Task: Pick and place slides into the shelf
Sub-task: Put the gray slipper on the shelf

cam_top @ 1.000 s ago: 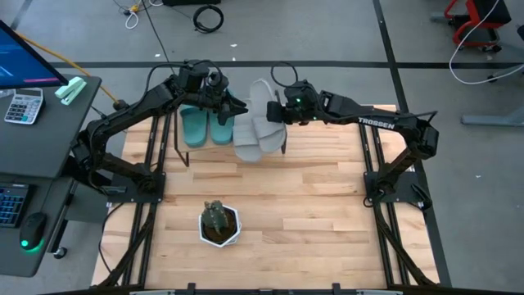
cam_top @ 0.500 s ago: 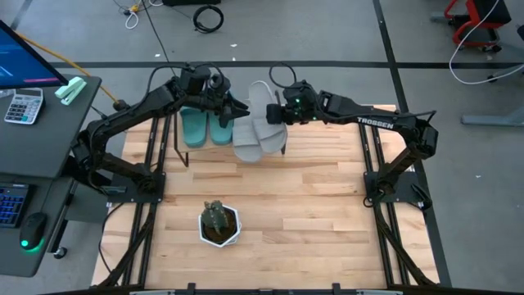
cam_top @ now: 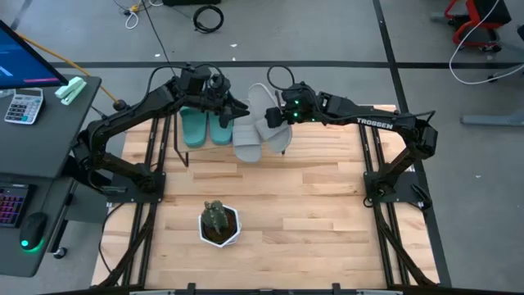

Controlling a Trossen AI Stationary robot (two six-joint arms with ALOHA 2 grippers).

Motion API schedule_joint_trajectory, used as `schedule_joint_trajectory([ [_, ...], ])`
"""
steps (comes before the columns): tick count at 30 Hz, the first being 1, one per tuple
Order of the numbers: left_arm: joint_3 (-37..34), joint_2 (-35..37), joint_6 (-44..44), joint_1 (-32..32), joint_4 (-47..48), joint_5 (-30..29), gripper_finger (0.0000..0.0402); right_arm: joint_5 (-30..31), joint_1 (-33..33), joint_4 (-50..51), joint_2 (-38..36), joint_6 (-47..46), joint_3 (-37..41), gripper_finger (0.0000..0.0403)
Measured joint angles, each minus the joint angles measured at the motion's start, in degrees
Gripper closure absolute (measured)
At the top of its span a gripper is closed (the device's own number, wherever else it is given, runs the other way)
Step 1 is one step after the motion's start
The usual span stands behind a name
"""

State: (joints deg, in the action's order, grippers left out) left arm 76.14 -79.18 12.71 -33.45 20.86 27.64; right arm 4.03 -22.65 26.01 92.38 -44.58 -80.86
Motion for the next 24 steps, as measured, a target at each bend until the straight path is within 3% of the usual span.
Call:
schedule_joint_trajectory([
  [17,0.0,0.0,0.1,0.0,0.0,0.0,0.0239,6.3,1.1,3.0,0.0,4.6,-1.8,0.0082],
  [24,0.0,0.0,0.1,0.0,0.0,0.0,0.0239,6.3,1.3,5.6,0.0,8.3,-2.1,0.0082],
])
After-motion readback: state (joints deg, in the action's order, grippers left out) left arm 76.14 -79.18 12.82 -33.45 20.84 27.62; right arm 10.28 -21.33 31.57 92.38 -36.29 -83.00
